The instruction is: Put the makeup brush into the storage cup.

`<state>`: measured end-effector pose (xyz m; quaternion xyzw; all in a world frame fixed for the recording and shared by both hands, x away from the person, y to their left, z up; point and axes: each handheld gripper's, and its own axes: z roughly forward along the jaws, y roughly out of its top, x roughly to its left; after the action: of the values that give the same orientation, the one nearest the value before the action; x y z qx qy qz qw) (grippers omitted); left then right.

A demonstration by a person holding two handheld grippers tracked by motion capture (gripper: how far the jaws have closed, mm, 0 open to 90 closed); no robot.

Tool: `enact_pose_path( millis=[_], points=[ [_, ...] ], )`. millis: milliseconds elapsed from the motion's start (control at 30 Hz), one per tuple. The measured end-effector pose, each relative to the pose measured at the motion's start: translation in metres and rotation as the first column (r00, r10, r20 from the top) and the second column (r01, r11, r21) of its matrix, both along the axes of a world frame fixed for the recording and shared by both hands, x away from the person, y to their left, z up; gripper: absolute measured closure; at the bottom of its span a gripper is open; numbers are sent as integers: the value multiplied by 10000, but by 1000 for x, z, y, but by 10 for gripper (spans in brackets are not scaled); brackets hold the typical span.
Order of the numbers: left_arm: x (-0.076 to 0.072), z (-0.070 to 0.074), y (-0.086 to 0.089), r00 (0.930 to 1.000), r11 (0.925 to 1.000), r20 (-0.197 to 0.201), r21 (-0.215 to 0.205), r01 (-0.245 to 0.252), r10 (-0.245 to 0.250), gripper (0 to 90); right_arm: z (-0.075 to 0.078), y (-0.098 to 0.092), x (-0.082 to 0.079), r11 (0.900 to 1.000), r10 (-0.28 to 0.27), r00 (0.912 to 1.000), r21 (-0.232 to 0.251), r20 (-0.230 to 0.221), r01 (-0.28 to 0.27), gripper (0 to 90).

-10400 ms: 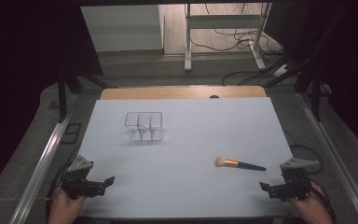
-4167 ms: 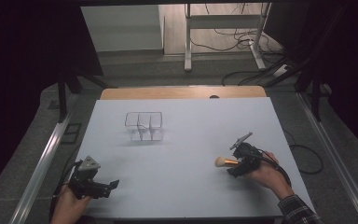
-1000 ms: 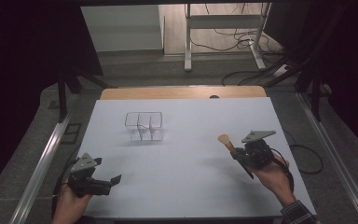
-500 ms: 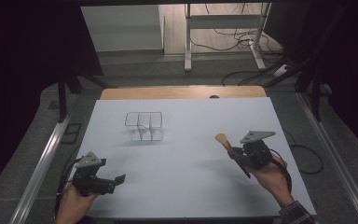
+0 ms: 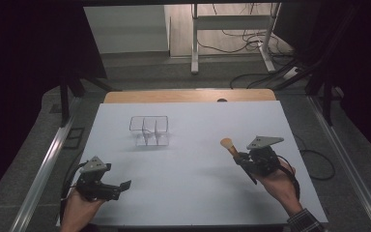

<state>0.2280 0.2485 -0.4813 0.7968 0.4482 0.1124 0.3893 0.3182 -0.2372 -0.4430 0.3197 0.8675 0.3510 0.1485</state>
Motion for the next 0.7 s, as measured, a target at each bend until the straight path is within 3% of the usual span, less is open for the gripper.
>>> enact_pose_path(
  millis=[500, 700],
  points=[
    [7, 4, -7, 9999, 9971, -59, -753, 109, -114, 2, 1, 10, -4, 9995, 191, 9996, 230, 231, -197, 735],
    [11, 6, -12, 9997, 9961, -70, -862, 212, -219, 2, 1, 15, -5, 9992, 260, 9993, 306, 276, -269, 734]
  ],
)
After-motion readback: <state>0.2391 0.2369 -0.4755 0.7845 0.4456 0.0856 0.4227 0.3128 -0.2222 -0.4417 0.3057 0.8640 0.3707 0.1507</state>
